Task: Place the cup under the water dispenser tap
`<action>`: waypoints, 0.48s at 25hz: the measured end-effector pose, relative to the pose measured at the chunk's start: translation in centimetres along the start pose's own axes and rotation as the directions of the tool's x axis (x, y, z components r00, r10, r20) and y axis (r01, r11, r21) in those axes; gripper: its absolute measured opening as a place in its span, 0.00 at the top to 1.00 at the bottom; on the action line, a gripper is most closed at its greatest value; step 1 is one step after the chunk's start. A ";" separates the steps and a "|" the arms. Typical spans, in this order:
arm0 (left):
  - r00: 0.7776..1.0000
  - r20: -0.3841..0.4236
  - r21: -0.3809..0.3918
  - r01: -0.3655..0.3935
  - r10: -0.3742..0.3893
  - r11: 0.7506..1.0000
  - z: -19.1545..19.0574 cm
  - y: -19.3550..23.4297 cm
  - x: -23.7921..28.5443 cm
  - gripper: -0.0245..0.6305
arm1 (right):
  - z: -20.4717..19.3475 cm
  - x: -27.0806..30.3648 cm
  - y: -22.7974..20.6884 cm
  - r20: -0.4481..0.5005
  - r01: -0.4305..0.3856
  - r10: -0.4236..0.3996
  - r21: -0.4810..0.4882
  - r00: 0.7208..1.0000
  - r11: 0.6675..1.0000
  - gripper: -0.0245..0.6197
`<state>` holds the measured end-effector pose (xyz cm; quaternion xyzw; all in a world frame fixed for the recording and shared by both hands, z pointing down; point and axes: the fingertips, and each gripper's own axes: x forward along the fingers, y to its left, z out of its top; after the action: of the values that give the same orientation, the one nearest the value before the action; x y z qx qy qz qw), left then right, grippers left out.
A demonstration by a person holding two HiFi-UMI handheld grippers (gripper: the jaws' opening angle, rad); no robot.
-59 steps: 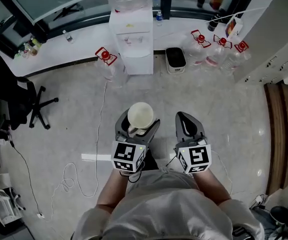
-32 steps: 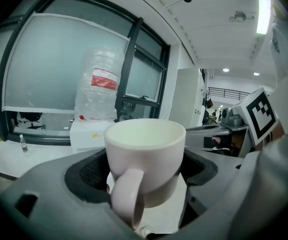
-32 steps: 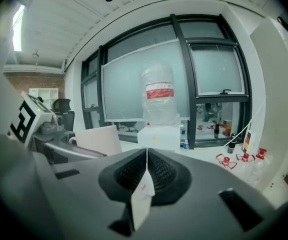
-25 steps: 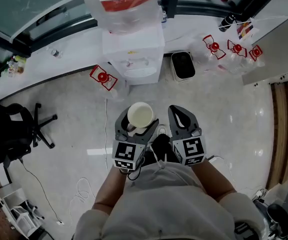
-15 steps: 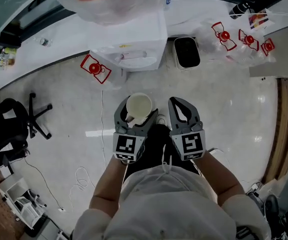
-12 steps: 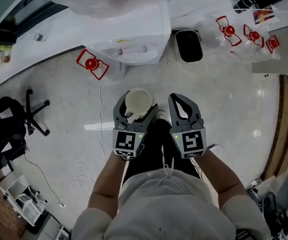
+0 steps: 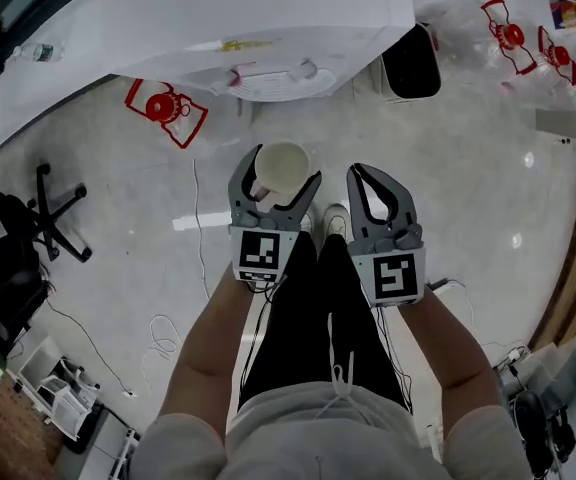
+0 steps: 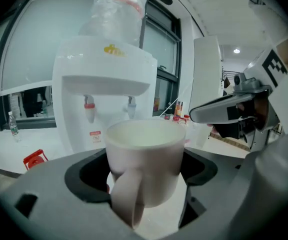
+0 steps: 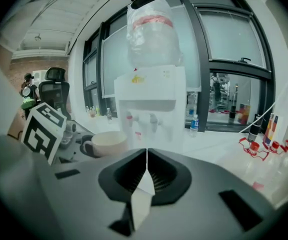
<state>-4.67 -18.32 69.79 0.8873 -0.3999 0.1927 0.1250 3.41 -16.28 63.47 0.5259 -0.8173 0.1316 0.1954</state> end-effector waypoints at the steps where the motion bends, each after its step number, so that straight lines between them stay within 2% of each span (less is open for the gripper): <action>1: 1.000 0.003 0.008 -0.001 0.001 1.000 -0.7 0.4 1.0 0.29 | -0.7 0.8 -0.1 0.004 0.000 0.000 -0.006 1.000 1.000 0.92; 6: 1.000 0.002 0.010 -0.020 0.020 1.000 -3.8 2.6 6.1 0.29 | -4.3 4.1 -1.1 -0.001 0.020 -0.020 0.037 1.000 0.999 0.92; 12: 0.997 0.017 0.002 -0.081 0.081 0.997 -4.8 5.0 11.3 0.29 | -6.3 6.7 -2.6 -0.004 0.045 -0.045 0.058 0.999 0.997 0.92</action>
<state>-2.75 -27.22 79.42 0.8722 -0.4363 0.1905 0.1126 4.48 -20.13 72.15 0.5495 -0.8008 0.1513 0.1840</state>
